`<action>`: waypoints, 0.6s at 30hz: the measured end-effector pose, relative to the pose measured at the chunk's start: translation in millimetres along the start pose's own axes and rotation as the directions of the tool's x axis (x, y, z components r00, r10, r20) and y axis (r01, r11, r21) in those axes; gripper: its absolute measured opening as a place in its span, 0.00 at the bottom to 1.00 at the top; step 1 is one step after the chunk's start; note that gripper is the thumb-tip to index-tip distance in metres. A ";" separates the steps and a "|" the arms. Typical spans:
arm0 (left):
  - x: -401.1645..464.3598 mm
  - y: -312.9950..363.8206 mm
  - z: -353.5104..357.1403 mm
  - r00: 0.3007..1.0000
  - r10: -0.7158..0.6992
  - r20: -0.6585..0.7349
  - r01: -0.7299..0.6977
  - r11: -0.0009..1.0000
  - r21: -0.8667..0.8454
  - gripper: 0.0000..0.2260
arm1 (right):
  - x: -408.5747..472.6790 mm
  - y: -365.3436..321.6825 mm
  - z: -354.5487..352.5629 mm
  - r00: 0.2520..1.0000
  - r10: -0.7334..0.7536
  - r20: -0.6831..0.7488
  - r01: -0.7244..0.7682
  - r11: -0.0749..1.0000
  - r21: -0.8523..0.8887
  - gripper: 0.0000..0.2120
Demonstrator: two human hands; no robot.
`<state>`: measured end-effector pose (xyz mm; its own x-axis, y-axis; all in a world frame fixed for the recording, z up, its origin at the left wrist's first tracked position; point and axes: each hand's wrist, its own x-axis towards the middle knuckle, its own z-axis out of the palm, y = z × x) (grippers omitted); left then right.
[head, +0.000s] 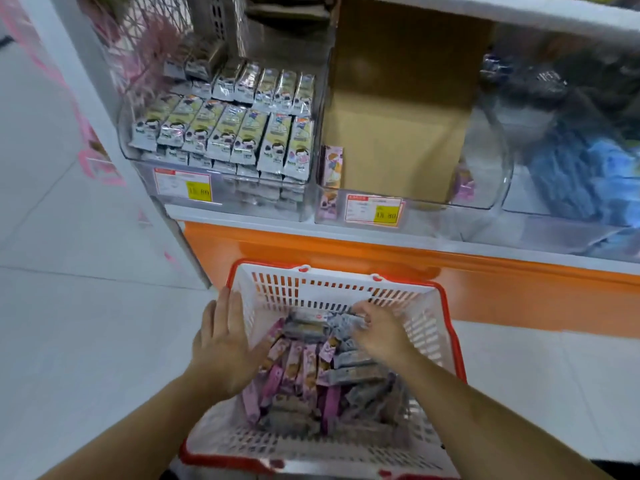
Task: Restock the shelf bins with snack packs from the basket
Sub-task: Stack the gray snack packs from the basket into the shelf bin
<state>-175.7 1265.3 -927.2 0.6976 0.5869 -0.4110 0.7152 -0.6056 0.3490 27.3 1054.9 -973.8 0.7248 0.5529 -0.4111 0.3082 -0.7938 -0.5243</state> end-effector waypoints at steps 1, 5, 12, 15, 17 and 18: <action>1.3 -0.8 4.1 1.000 -0.002 0.001 0.002 1.000 0.028 0.48 | 6.2 3.9 7.6 1.000 -0.009 -0.014 0.009 1.000 -0.029 0.19; 5.5 -0.7 7.7 0.999 -0.013 0.029 0.011 0.998 0.069 0.46 | 22.4 20.9 35.3 0.998 -0.019 -0.068 -0.001 0.963 -0.271 0.26; 10.5 1.1 11.9 0.997 -0.052 0.057 0.045 0.991 0.127 0.47 | 26.8 29.4 49.9 0.992 -0.044 -0.115 -0.001 0.931 -0.365 0.25; 11.8 -0.7 14.7 0.998 -0.054 0.041 0.049 0.992 0.116 0.46 | 22.2 29.2 45.8 0.984 -0.086 -0.154 0.023 0.929 -0.369 0.22; 11.6 -1.4 13.5 0.998 -0.049 0.043 0.045 0.995 0.092 0.46 | 15.9 25.7 40.6 0.979 -0.121 -0.165 0.055 0.932 -0.358 0.18; 11.5 -1.2 11.9 0.998 -0.046 0.045 0.042 0.996 0.074 0.46 | 12.3 22.7 37.1 0.976 -0.134 -0.171 0.072 0.942 -0.327 0.15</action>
<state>-169.1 1266.3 -942.3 0.6614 0.5894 -0.4638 0.7389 -0.6182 0.2681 20.4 1053.1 -1018.4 0.7714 0.6030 -0.2032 0.5443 -0.7907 -0.2803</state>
